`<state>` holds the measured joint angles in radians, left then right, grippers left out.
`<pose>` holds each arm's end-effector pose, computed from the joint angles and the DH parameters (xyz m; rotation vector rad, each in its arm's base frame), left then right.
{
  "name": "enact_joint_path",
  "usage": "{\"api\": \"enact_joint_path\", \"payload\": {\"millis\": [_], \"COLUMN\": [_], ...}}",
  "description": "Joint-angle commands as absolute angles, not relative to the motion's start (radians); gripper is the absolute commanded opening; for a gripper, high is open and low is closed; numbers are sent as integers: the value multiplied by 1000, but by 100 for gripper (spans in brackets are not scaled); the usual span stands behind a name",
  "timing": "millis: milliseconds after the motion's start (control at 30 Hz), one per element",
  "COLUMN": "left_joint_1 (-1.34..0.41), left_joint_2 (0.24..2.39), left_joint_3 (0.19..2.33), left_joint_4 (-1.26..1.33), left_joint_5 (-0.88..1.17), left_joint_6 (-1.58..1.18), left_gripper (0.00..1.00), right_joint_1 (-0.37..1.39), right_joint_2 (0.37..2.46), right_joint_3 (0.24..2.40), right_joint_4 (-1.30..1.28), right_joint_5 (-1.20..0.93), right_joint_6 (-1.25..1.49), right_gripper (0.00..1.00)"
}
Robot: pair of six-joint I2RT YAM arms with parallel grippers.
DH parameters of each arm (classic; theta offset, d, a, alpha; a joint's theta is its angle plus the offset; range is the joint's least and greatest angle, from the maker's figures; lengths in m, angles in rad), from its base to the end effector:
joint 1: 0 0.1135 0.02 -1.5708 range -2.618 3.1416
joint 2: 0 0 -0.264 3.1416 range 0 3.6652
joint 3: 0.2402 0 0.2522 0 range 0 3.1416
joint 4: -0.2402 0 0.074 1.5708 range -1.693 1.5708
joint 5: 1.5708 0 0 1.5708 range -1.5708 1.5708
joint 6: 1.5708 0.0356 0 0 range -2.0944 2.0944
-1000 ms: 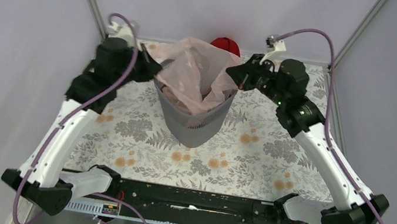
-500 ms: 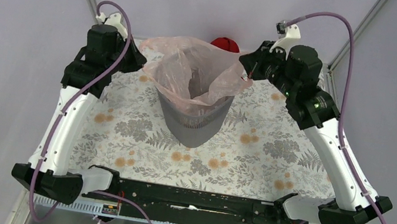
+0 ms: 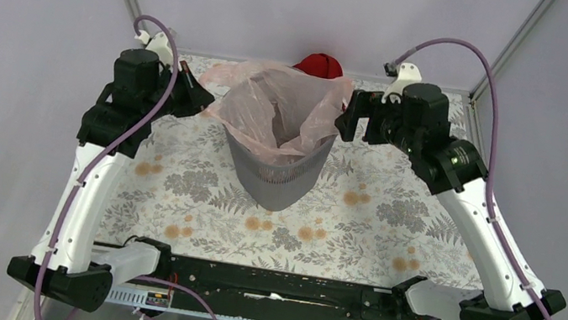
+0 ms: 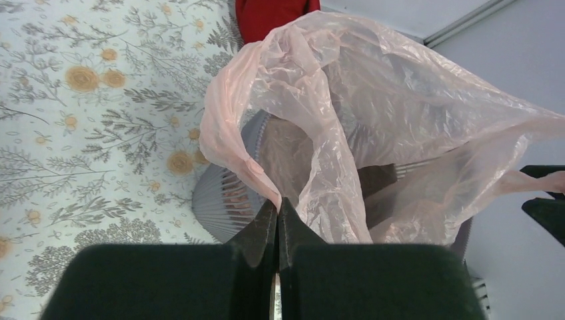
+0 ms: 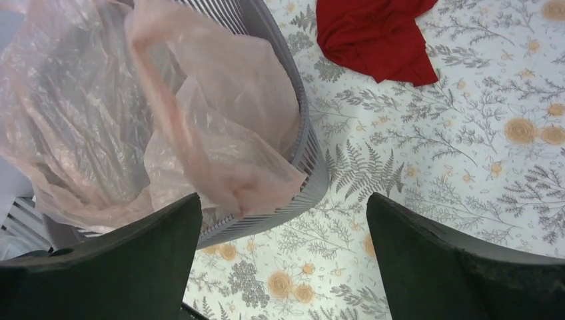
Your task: Put the trash bags into the trash bin
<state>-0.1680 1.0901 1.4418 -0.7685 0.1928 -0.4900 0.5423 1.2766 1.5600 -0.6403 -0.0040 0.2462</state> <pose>0.2028 -0.0413 0.4442 -0.1991 2.0225 -0.6122 0.2265 0.1367 0.4540 -0.2924 1.9424 0.5275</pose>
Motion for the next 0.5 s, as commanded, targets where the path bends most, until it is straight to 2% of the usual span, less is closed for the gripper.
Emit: {"api": "enact_joint_path", "payload": {"millis": [0,67,233,333,367,467], "left_joint_1": [-163,-163,-163,-163,-163,-163], "left_joint_2": [1080,1073,1064,1054,1051,1045], "left_joint_3": [1422,1402,1381,1373,1372,1378], "left_joint_4": [-714,-701,-685,-686,-687,-691], "left_joint_5": [251,256,281,277,275,272], "left_joint_6": [-506,-512,-521,-518,-516,-509], "left_gripper": [0,0,0,0,0,0], "right_joint_1": [541,541,541,541,541,541], "right_joint_2": [1174,1135,1136,1147,1155,1179], "right_joint_3": [1434,1315,1205,1183,1188,1222], "right_joint_4": [-498,-338,-91,-14,-9,-31], "right_joint_5": [-44,-26,-66,-59,-57,-75], "right_joint_6": [249,253,268,273,276,306], "right_gripper": [100,99,71,63,58,34]}}
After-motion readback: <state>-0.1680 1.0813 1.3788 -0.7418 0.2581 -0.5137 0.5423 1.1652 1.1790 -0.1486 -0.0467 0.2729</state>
